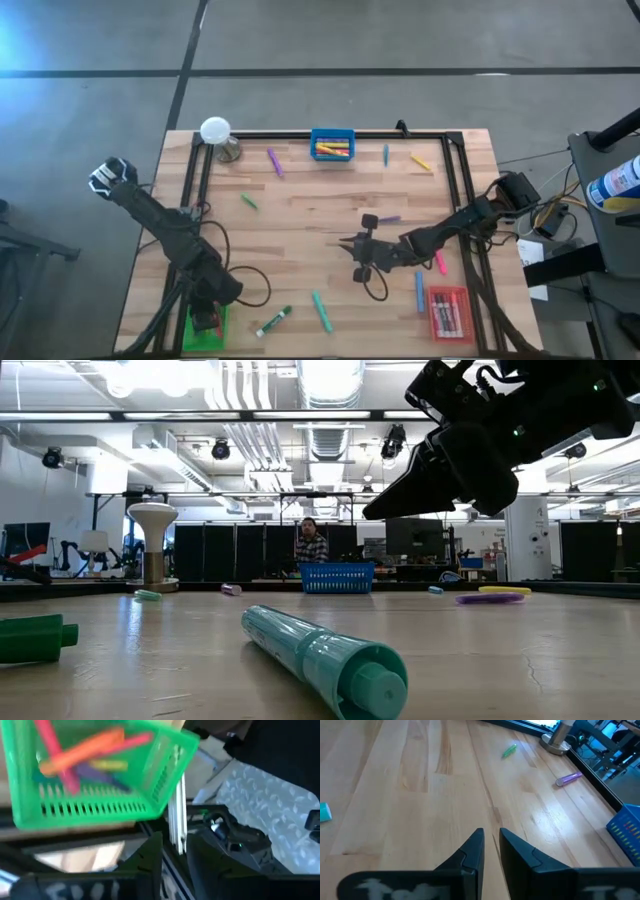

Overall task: Pick & Place Markers
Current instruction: Put the violet pen into the green bin

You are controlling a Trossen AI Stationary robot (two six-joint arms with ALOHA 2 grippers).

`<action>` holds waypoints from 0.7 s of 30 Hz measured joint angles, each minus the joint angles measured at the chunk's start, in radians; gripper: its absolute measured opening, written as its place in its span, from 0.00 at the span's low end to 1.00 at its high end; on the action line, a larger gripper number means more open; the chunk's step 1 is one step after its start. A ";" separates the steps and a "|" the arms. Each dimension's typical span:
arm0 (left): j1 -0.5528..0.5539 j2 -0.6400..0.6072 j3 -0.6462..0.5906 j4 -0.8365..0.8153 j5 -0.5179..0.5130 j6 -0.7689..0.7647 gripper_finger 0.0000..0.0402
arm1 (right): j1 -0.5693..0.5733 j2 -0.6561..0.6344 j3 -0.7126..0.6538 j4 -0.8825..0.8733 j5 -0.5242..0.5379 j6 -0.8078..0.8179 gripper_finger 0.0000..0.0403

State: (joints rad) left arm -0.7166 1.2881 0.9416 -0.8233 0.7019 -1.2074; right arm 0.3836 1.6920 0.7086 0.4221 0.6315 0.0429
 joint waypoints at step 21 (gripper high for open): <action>-0.001 0.044 -0.029 -0.143 -0.319 0.177 0.00 | 0.000 0.000 0.000 0.001 -0.001 -0.001 0.13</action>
State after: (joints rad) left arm -0.7176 1.3316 0.9130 -0.9667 0.3830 -1.0309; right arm 0.3833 1.6920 0.7086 0.4226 0.6308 0.0414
